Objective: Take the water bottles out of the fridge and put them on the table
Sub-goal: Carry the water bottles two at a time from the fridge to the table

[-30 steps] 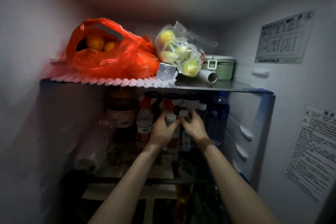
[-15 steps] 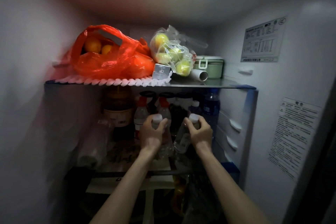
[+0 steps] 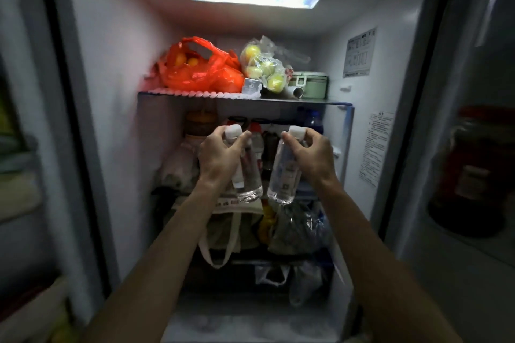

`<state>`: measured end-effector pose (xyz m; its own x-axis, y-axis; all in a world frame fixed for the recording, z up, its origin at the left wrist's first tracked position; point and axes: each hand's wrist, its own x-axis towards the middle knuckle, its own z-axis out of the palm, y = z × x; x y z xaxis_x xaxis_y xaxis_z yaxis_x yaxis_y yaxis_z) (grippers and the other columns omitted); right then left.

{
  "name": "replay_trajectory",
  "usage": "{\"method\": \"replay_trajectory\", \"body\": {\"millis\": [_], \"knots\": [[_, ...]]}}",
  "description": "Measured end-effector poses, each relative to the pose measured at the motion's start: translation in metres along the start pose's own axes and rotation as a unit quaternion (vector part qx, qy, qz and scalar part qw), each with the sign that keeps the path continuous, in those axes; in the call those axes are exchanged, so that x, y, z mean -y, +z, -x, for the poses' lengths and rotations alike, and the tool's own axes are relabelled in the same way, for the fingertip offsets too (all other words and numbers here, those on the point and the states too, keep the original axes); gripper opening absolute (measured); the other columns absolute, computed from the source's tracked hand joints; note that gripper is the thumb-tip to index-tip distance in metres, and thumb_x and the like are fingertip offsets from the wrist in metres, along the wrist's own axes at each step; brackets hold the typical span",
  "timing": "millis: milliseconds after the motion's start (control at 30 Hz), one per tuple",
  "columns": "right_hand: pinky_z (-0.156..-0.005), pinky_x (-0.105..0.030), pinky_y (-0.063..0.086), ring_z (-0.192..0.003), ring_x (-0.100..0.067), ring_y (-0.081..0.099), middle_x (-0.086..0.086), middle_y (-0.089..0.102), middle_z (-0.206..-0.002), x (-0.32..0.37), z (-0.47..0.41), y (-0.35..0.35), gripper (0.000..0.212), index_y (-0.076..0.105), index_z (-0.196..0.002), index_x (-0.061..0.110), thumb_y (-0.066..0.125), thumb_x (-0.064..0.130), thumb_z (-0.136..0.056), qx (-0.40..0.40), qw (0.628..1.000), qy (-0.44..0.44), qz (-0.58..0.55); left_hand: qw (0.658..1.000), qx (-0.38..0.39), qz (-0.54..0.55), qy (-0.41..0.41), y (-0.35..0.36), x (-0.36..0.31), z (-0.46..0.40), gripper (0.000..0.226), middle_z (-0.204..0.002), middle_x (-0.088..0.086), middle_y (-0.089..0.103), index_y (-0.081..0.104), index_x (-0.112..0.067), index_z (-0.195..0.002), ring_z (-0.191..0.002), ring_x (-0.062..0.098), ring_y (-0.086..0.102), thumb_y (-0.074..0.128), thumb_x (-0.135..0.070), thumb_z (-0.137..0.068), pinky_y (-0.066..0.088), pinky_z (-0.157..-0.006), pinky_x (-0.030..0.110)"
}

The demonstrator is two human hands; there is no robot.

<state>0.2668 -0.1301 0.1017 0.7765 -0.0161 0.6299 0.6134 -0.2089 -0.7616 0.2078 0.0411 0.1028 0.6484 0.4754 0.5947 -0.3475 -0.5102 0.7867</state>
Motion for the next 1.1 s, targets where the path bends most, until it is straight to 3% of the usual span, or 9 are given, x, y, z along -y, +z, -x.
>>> {"method": "replay_trajectory", "body": {"millis": [100,167,433,567,700,800,933,1000,1100], "knots": [[-0.072,-0.031,0.057,-0.082,-0.014,0.069,-0.001,0.071,-0.093,0.033,0.053,-0.022,0.026,0.068,-0.102,0.012,0.071,0.034,-0.088,0.029,0.999,-0.002,-0.024,1.0,-0.01,-0.013,0.002,-0.036,-0.029,0.054,0.032,-0.09,-0.002,0.07,0.068,-0.015,-0.105,-0.085,0.017,0.067,0.07,-0.042,-0.087,0.053,-0.071,0.029],[-0.077,-0.036,0.059,-0.086,-0.017,0.07,0.0,0.072,-0.093,0.056,0.09,-0.036,0.024,0.068,-0.102,0.016,0.071,0.036,-0.088,0.058,0.997,0.006,-0.04,1.0,-0.022,-0.005,-0.007,-0.061,-0.046,0.091,0.034,-0.093,-0.001,0.071,0.069,-0.015,-0.107,-0.086,0.016,0.067,0.072,-0.041,-0.086,0.055,-0.075,0.031],[-0.073,-0.024,0.055,-0.085,-0.007,0.07,0.004,0.074,-0.093,0.156,0.2,-0.073,0.024,0.072,-0.103,0.018,0.072,0.036,-0.087,0.196,0.981,-0.015,-0.003,0.999,0.012,-0.012,-0.045,-0.155,-0.113,0.193,0.034,-0.097,-0.003,0.073,0.07,-0.018,-0.106,-0.09,0.013,0.068,0.073,-0.043,-0.083,0.055,-0.074,0.029],[-0.074,-0.029,0.059,-0.082,-0.009,0.073,0.003,0.076,-0.089,0.211,0.238,-0.064,0.026,0.074,-0.103,0.015,0.072,0.036,-0.087,0.223,0.973,-0.054,-0.018,0.999,0.001,-0.02,-0.027,-0.221,-0.137,0.227,0.03,-0.092,-0.004,0.074,0.071,-0.02,-0.099,-0.089,0.013,0.069,0.075,-0.044,-0.081,0.057,-0.082,0.038],[-0.08,-0.042,0.058,-0.077,-0.015,0.072,-0.002,0.077,-0.085,0.271,0.282,-0.027,0.023,0.076,-0.094,0.013,0.073,0.034,-0.086,0.257,0.961,-0.069,-0.076,0.999,-0.021,-0.035,-0.024,-0.314,-0.154,0.262,0.037,-0.098,-0.006,0.074,0.07,-0.025,-0.105,-0.092,0.011,0.069,0.073,-0.052,-0.08,0.056,-0.083,0.033],[-0.08,-0.038,0.053,-0.077,-0.01,0.069,-0.001,0.077,-0.085,0.312,0.317,0.009,0.022,0.075,-0.089,0.009,0.073,0.032,-0.087,0.283,0.948,-0.076,-0.12,0.999,-0.035,-0.004,-0.025,-0.383,-0.165,0.284,0.027,-0.097,-0.005,0.074,0.07,-0.029,-0.099,-0.093,0.011,0.07,0.075,-0.047,-0.079,0.055,-0.082,0.029],[-0.076,-0.037,0.057,-0.083,-0.018,0.072,-0.004,0.075,-0.088,0.381,0.397,0.088,0.016,0.073,-0.094,0.015,0.07,0.03,-0.09,0.334,0.927,-0.083,-0.149,0.994,-0.087,-0.04,-0.044,-0.514,-0.165,0.324,0.018,-0.095,-0.007,0.073,0.069,-0.025,-0.1,-0.09,0.005,0.069,0.074,-0.035,-0.085,0.054,-0.08,0.018],[-0.075,-0.039,0.058,-0.082,-0.021,0.072,-0.005,0.075,-0.087,0.413,0.443,0.131,0.02,0.072,-0.095,0.015,0.068,0.034,-0.09,0.364,0.916,-0.073,-0.15,0.991,-0.101,-0.064,-0.054,-0.583,-0.155,0.345,0.018,-0.097,-0.008,0.074,0.069,-0.029,-0.1,-0.093,0.004,0.069,0.073,-0.039,-0.085,0.055,-0.087,0.027],[-0.071,-0.029,0.059,-0.079,-0.01,0.073,0.001,0.074,-0.088,0.46,0.515,0.195,0.02,0.071,-0.098,0.014,0.067,0.032,-0.09,0.394,0.899,-0.062,-0.181,0.982,-0.129,-0.117,-0.073,-0.681,-0.139,0.374,0.028,-0.099,-0.009,0.074,0.07,-0.026,-0.105,-0.095,0.004,0.069,0.073,-0.044,-0.084,0.056,-0.091,0.035]]}}
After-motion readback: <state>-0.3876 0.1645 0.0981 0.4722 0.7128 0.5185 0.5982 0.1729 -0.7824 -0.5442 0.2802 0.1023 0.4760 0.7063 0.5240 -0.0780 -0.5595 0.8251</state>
